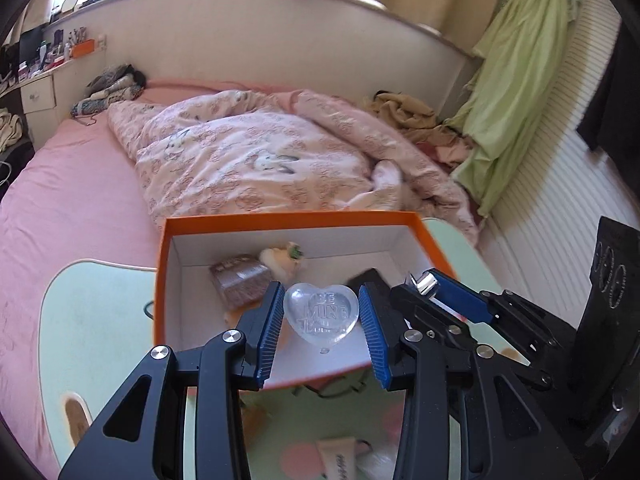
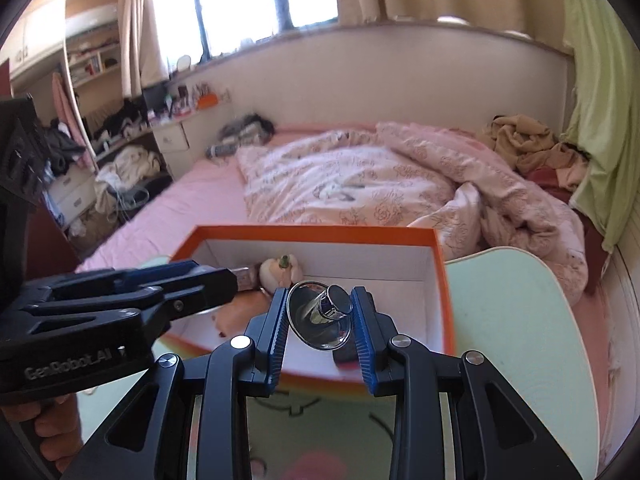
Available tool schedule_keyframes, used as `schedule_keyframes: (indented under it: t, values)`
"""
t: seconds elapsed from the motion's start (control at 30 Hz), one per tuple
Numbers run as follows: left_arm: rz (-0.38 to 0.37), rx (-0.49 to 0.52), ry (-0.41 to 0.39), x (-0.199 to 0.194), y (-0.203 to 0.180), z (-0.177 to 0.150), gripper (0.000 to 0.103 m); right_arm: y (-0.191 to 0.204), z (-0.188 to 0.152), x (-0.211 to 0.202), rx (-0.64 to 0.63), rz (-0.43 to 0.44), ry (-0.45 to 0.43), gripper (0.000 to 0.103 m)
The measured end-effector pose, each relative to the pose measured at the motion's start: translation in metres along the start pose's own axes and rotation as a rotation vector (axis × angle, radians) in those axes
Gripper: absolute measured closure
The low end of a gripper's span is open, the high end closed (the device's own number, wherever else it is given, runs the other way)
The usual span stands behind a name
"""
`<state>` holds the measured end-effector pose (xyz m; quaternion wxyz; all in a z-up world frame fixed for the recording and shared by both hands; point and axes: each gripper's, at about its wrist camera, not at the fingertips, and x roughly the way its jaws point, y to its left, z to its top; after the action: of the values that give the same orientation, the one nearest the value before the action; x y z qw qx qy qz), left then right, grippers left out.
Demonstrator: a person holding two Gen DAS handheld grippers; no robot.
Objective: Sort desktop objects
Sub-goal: 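Lower the heart item and silver piece into the orange box and open both grippers, then move both grippers back out of the orange box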
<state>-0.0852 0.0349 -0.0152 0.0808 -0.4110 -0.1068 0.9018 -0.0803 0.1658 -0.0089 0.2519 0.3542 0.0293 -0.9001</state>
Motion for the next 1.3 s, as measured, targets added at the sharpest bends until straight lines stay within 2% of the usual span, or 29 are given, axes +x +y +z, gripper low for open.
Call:
schedule_keyframes:
  t: [0.13, 0.27, 0.37, 0.43, 0.57, 0.7, 0.93, 1.03, 1.1, 1.2, 1.3]
  values:
    - [0.041, -0.002, 0.044, 0.020, 0.014, 0.004, 0.063, 0.002, 0.005, 0.030, -0.014, 0.013, 0.070, 0.073]
    - [0.086, -0.023, 0.077, 0.032, 0.033, 0.006, 0.063, 0.000, 0.008, 0.045, -0.015, 0.013, 0.092, 0.073]
    - [0.063, -0.042, 0.081, 0.033, 0.041, 0.007, 0.063, -0.006, 0.010, 0.049, 0.016, 0.021, 0.092, 0.072]
    - [0.048, -0.053, 0.082, 0.033, 0.045, 0.007, 0.063, -0.009, 0.010, 0.051, 0.044, 0.024, 0.097, 0.067]
    - [0.056, -0.077, 0.082, 0.030, 0.050, 0.006, 0.062, -0.011, 0.010, 0.050, 0.073, 0.014, 0.088, 0.066]
    - [0.084, -0.063, 0.060, 0.018, 0.046, 0.006, 0.057, -0.010, 0.009, 0.040, 0.074, 0.004, 0.070, 0.066]
    - [0.026, -0.044, 0.027, -0.016, 0.033, -0.008, 0.057, -0.004, -0.005, 0.006, 0.061, -0.017, 0.038, 0.065]
    - [-0.005, -0.002, 0.029, -0.034, 0.020, -0.021, 0.057, 0.005, -0.016, -0.014, 0.025, -0.037, 0.030, 0.065]
    - [-0.017, 0.034, 0.029, -0.047, 0.011, -0.032, 0.057, 0.012, -0.025, -0.029, -0.009, -0.080, 0.028, 0.064]
    - [-0.006, 0.077, 0.026, -0.064, -0.002, -0.054, 0.057, 0.019, -0.043, -0.051, -0.033, -0.120, 0.027, 0.056]
    - [0.016, 0.099, 0.031, -0.071, -0.010, -0.079, 0.056, 0.023, -0.069, -0.065, -0.041, -0.153, 0.051, 0.055]
